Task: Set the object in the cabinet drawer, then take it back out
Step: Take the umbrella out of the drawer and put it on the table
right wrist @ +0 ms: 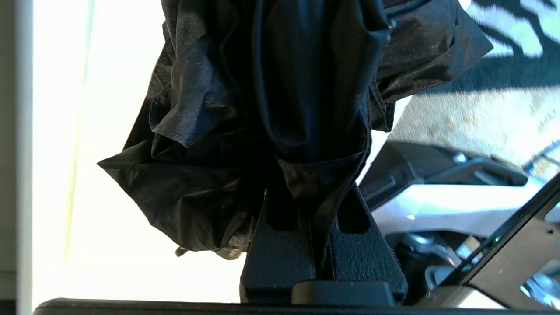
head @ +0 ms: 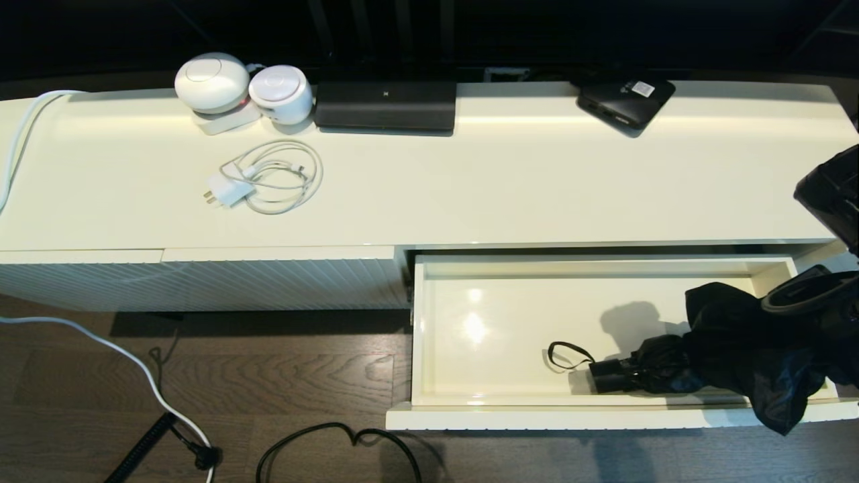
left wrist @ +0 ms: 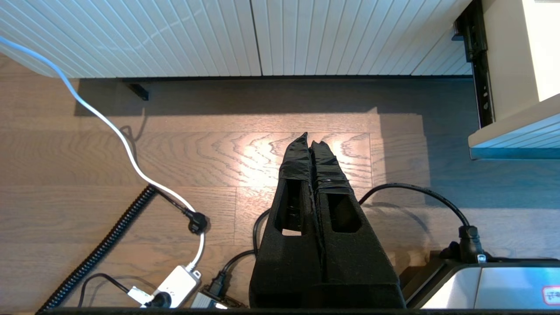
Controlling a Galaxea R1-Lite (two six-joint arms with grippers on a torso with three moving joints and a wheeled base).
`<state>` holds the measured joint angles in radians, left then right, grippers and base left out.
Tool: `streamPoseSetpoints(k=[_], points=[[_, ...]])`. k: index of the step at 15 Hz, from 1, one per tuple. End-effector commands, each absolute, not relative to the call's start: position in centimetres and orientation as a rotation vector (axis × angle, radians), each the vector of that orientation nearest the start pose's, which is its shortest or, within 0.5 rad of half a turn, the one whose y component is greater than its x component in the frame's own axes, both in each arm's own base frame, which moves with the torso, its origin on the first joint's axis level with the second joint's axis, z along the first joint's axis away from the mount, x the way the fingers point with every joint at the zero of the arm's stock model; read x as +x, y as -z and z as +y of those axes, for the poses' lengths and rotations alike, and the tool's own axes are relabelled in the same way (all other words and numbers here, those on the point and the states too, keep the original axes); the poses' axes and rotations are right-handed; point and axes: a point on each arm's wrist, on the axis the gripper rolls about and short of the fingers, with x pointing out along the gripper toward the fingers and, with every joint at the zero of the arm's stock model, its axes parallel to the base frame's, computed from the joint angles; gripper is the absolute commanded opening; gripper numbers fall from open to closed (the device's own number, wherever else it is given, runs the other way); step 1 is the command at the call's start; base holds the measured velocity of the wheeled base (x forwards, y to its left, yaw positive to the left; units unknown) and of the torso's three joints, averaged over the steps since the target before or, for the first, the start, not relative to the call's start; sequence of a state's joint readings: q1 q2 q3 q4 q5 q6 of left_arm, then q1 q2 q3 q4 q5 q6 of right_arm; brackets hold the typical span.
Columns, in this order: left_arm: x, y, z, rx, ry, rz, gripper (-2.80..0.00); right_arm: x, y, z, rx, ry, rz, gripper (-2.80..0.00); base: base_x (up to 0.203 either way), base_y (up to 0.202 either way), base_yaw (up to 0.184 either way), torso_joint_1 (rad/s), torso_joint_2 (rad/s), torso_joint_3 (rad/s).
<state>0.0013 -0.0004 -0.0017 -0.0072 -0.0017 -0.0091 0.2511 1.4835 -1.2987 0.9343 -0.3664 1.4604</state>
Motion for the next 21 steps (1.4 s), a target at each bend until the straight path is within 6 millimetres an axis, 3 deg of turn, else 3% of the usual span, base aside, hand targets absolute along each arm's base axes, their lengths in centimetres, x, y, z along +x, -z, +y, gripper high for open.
streamPoseSetpoints(k=[1,8,12,14,16,21], points=[[-2.3,-7.7,0.0,-0.009,0.000,-0.012,-2.80,18.3,-26.2,3.8,0.994,0.802,0.692,-2.80,0.000,0.000,0.000,0.000,0.00,0.000],[-2.3,-7.7,0.0,-0.009,0.000,-0.012,-2.80,16.3,-28.9,2.8,0.825,0.810,0.472,-2.80,0.000,0.000,0.000,0.000,0.00,0.000],[-2.3,-7.7,0.0,-0.009,0.000,-0.011,-2.80,15.7,-30.6,2.7,0.796,0.758,0.434,-2.80,0.000,0.000,0.000,0.000,0.00,0.000],[-2.3,-7.7,0.0,-0.009,0.000,-0.012,-2.80,15.8,-31.3,2.8,0.791,0.728,0.428,-2.80,0.000,0.000,0.000,0.000,0.00,0.000],[-2.3,-7.7,0.0,-0.009,0.000,-0.011,-2.80,16.0,-33.2,3.1,0.815,0.641,0.410,-2.80,0.000,0.000,0.000,0.000,0.00,0.000],[-2.3,-7.7,0.0,-0.009,0.000,-0.011,-2.80,18.3,-36.8,3.9,0.881,0.534,0.349,-2.80,0.000,0.000,0.000,0.000,0.00,0.000]])
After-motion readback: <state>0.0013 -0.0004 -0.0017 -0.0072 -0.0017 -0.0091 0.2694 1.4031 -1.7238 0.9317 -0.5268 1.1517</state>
